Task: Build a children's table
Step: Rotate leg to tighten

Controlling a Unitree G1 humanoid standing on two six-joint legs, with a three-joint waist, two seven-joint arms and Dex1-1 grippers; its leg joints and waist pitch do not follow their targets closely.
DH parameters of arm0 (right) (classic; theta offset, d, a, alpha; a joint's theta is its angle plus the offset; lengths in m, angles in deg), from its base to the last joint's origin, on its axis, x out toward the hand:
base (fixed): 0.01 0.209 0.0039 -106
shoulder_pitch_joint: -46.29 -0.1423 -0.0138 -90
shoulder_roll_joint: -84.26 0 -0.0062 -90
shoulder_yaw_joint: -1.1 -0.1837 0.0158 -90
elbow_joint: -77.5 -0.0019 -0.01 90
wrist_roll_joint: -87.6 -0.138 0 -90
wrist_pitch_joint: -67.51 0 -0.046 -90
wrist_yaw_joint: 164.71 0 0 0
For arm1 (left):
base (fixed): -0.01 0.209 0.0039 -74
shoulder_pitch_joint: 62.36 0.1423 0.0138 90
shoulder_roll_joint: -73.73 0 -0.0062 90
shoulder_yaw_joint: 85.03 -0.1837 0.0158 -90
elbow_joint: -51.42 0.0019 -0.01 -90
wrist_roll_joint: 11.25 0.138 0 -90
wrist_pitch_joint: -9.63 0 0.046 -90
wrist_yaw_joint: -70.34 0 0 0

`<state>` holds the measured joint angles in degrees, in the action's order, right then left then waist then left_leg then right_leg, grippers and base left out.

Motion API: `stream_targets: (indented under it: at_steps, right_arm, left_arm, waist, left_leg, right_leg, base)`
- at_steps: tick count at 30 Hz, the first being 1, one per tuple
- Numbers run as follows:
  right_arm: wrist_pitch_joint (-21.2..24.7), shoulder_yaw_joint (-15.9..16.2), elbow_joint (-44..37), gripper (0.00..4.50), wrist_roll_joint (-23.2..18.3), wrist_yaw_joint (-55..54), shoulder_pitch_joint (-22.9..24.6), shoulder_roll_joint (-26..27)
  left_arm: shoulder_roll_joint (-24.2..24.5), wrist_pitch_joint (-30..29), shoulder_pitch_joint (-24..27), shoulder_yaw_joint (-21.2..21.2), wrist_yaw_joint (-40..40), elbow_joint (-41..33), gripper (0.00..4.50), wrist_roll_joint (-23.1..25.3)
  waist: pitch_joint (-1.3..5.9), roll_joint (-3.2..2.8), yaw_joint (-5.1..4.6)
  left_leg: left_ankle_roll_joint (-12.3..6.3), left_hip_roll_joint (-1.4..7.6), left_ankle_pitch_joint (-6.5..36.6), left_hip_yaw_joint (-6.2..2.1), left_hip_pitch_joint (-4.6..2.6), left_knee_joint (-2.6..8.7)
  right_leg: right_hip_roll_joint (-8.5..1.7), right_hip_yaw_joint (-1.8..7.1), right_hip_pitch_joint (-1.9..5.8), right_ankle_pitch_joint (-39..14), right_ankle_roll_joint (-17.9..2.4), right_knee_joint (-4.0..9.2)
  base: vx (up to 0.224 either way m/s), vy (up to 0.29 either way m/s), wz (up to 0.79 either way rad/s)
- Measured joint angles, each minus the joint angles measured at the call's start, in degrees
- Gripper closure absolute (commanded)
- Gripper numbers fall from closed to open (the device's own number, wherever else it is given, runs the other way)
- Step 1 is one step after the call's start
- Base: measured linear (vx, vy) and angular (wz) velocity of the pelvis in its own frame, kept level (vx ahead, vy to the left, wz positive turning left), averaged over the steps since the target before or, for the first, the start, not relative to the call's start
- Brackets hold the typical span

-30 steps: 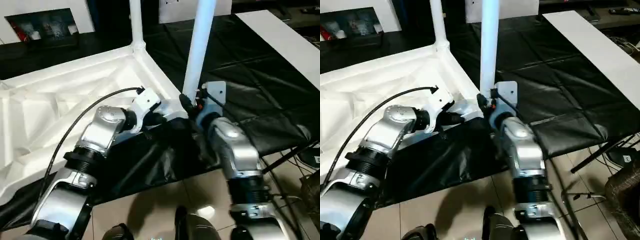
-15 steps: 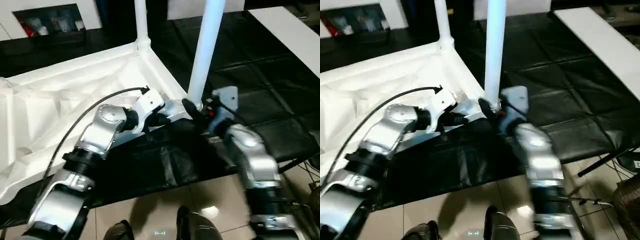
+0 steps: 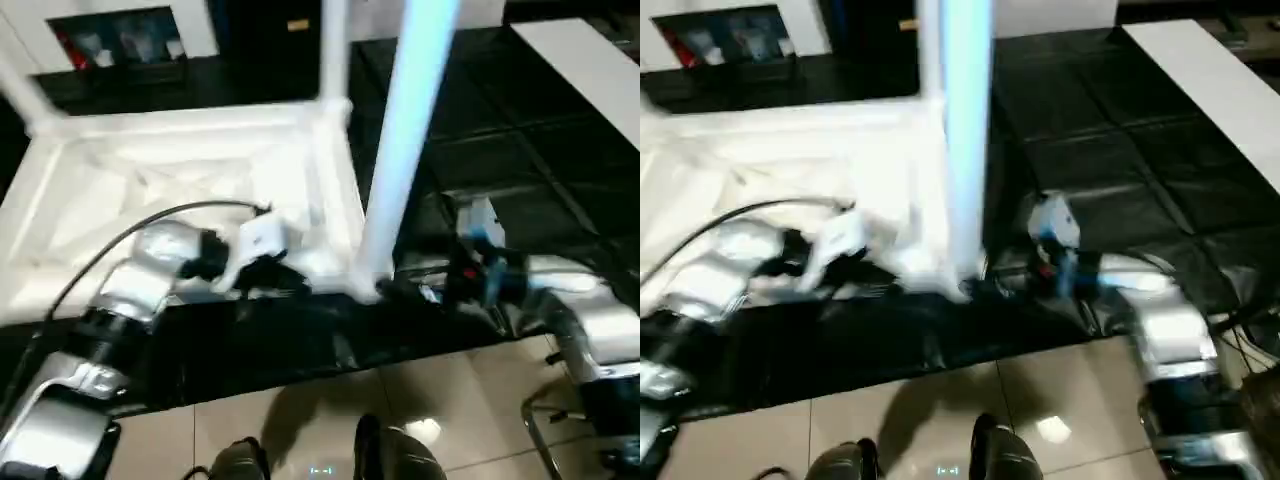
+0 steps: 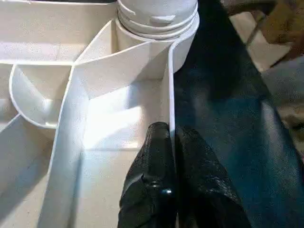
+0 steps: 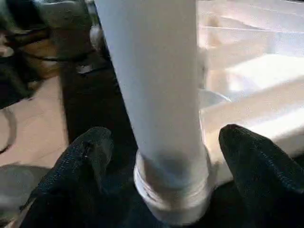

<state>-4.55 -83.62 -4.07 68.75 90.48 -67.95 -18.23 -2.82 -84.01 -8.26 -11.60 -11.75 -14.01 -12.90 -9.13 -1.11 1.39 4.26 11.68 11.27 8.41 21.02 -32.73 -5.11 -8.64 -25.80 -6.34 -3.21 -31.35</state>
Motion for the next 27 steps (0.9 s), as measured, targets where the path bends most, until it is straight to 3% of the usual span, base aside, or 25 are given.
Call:
stream_targets:
  at_steps: [5,10,16,27]
  right_arm:
    - [-1.1,3.8,4.4,1.32,0.6,7.1,-4.2,-1.5]
    - [-1.9,6.6,6.8,1.74,1.3,11.2,-5.8,-1.4]
    - [-3.9,7.3,9.6,2.32,1.7,12.9,-7.9,-0.7]
    - [-4.9,7.4,11.2,2.92,2.3,13.2,-8.7,-0.3]
  left_arm:
    - [2.2,2.8,-0.3,-1.4,-5.2,0.3,4.5,-0.4]
    - [2.7,4.0,-0.8,-2.4,-7.3,0.5,4.5,-0.5]
    - [2.6,4.7,-1.4,-2.5,-7.6,1.6,4.5,-0.4]
    - [2.6,5.1,-1.8,-2.5,-7.9,2.8,4.5,-0.1]
  waist:
    - [0.03,0.36,0.85]
    - [-0.01,0.64,1.08]
    - [-0.04,0.87,1.15]
    - [-0.1,1.08,0.72]
  left_leg:
    - [0.0,0.03,0.0,0.02,0.0,0.0]
    - [0.01,0.0,0.0,0.05,0.02,-0.06]
    - [0.01,0.01,0.0,0.06,0.0,-0.25]
    - [0.04,0.09,0.0,0.04,-0.08,-0.53]
  right_leg:
    - [0.0,0.0,-0.02,0.0,-0.1,-0.08]
    - [-0.06,0.02,-0.02,0.0,-0.1,-0.1]
    - [-0.09,0.04,-0.02,0.0,-0.1,-0.35]
    - [-0.05,0.07,-0.02,-0.1,0.0,-0.67]
  base:
    - [0.0,0.0,0.0]
    - [0.0,0.0,0.0]
    - [0.0,0.0,0.0]
    - [0.0,0.0,0.0]
